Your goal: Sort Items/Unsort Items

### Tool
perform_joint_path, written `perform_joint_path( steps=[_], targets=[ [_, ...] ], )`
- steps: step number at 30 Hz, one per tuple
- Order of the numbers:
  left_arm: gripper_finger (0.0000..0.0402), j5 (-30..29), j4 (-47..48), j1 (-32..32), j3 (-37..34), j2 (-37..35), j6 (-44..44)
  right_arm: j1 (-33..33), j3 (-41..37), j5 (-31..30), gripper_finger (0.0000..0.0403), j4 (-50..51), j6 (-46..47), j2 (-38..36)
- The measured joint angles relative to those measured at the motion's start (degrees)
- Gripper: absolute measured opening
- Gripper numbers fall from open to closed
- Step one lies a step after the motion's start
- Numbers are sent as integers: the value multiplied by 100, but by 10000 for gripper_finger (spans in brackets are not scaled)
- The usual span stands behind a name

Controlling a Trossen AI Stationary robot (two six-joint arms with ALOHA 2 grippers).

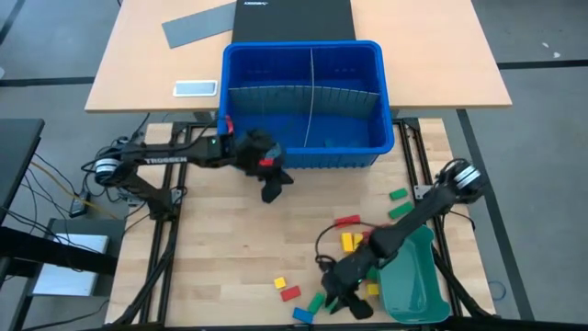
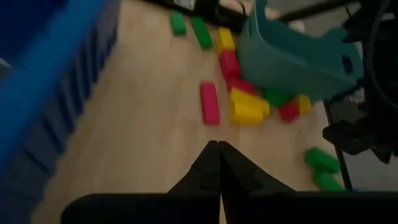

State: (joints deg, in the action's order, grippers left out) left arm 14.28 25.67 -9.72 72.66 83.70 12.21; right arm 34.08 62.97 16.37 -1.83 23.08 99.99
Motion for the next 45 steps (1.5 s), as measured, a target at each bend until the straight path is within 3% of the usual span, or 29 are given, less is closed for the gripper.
perform_joint_path(
  steps=[8, 12, 21, 32, 39, 45],
  targets=[
    [1, -142, 309, 421, -372, -31, -371, -49, 292, -1, 42, -1368, 104, 955],
    [1, -141, 334, 499, -456, -30, -433, -79, 794, 37, 5, -1416, -11, 1573],
    [1, -104, 424, 536, -456, -30, -605, -273, 1661, 72, 4, -453, 535, 2486],
    [1, -62, 426, 534, -458, -312, -595, -853, 1785, -502, 1, 855, 704, 2131],
    [1, -489, 504, 534, -456, -896, -324, -1490, 1787, -775, 1, 2002, 73, 1827],
    [1, -1196, 686, 534, -456, -1618, 23, -1996, 1756, -922, 1, 2826, -716, 1457]
  ],
)
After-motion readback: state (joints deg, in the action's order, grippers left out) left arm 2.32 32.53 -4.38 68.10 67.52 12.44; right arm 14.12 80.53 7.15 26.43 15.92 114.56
